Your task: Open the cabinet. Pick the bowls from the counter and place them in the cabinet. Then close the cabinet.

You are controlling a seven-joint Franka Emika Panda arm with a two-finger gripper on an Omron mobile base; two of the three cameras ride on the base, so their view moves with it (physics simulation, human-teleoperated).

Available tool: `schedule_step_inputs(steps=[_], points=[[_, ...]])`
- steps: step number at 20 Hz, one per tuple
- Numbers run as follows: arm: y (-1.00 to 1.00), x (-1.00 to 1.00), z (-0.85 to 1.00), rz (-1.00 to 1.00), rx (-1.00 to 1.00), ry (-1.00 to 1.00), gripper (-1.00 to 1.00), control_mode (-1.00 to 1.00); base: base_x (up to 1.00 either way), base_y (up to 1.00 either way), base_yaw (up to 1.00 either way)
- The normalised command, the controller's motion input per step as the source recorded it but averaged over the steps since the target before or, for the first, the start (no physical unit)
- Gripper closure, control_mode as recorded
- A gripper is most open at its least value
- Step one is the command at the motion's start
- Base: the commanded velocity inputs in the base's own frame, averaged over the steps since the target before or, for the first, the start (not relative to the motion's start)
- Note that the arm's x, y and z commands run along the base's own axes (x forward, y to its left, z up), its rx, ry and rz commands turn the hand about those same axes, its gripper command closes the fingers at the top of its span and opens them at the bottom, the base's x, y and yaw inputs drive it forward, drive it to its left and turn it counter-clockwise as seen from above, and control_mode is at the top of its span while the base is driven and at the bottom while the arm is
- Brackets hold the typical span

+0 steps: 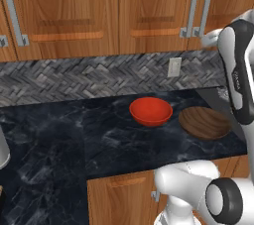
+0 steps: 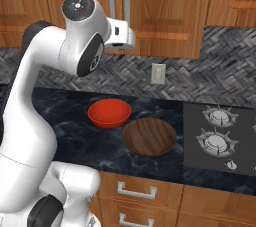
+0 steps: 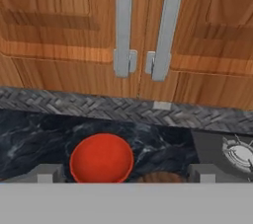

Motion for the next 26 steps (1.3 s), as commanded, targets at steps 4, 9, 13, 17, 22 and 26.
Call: schedule_step_inputs(steps=[4, 9, 13, 17, 22, 26], points=[[0.00, 0.04, 0.46, -0.02, 0.00, -0.04, -1.00, -1.00, 0.00, 0.00, 0.00], [-0.03, 0.10, 0.09, 0.00, 0.00, -0.20, -1.00, -1.00, 0.00, 0.00, 0.00], [-0.03, 0.09, 0.00, 0.00, 0.00, -0.30, -1.00, -1.00, 0.00, 0.00, 0.00], [0.00, 0.23, -0.03, 0.00, 0.00, -0.27, -1.00, -1.00, 0.00, 0.00, 0.00], [0.00, 0.44, 0.00, 0.00, 0.00, -0.10, -1.00, -1.00, 0.00, 0.00, 0.00], [-0.14, 0.46, 0.00, 0.00, 0.01, 0.00, -1.00, -1.00, 0.00, 0.00, 0.00]])
